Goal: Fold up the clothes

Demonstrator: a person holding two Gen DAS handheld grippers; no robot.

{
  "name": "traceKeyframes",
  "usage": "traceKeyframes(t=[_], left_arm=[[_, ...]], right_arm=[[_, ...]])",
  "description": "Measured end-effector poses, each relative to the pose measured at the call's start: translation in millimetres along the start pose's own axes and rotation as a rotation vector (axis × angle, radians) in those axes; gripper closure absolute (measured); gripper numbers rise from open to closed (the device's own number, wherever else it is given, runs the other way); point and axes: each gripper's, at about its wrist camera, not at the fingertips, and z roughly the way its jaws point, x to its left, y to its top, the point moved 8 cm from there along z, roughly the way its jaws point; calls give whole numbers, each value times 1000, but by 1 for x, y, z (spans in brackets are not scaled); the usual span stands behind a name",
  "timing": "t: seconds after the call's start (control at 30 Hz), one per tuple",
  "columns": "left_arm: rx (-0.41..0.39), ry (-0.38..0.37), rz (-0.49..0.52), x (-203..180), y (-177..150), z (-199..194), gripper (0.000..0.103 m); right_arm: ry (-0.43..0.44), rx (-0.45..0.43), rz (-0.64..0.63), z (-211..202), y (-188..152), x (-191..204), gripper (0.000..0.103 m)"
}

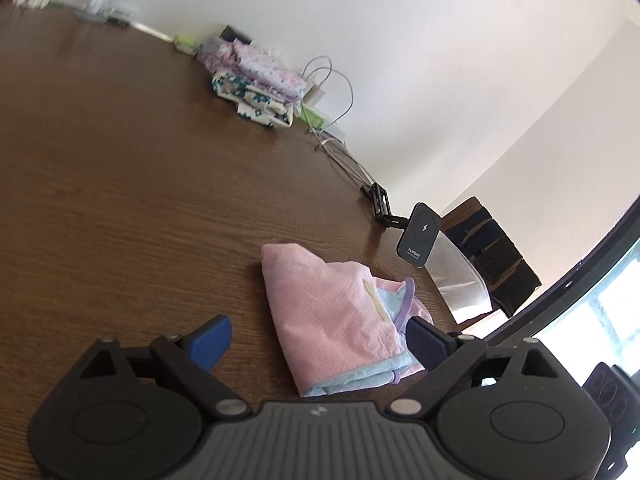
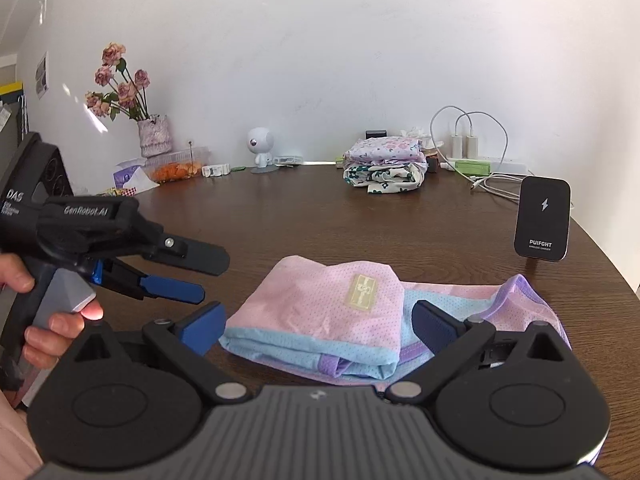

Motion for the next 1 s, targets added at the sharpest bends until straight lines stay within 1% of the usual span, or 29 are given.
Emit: traceKeyframes(t=[0.07,0.17,0.2,0.23,0.27,0.33,0.37,0.43,0.5,0.57,0.63,0.73,0.83,0.87,0.9,0.93,0.97,1.0], left_arm=[[32,-17,-58,6,0,7,14],[64,-17,-82,8,5,14,20],[79,-10,-82,7,6,18,24],[93,-3,-83,6,7,21,33],[107,6,-87,6,7,25,38],[139,17,-100,7,9,33,56],[152,23,-114,8,10,38,61],[175,26,-141,11,12,46,78],[188,26,-165,13,12,51,83],[186,26,-167,12,12,53,93],[178,22,-166,10,14,53,96],[168,27,-168,3,18,51,96],[176,33,-157,-10,22,51,96],[178,35,-149,-15,24,51,96],[178,38,-137,-20,26,51,96],[177,39,-125,-25,28,51,96],[175,38,-114,-29,30,50,96],[171,36,-105,-33,32,50,96]], right_arm=[[-4,9,-24,1,-3,6,2],[-13,13,-45,7,-4,8,2],[-9,15,-48,9,-4,8,2],[-3,16,-51,11,-3,8,2],[12,14,-61,13,-3,11,2],[36,23,-83,18,-5,15,2],[42,30,-89,20,-7,17,2],[55,44,-99,26,-11,19,2],[50,56,-103,29,-14,19,2],[49,58,-109,31,-16,20,2],[49,53,-119,30,-16,21,2],[12,45,-197,32,-16,30,2],[-74,73,-330,43,-19,44,2],[-108,84,-383,46,-19,49,4],[-125,92,-433,50,-18,55,8],[-146,103,-483,55,-17,62,9],[-173,116,-519,59,-17,66,14],[-202,130,-541,63,-18,68,22]])
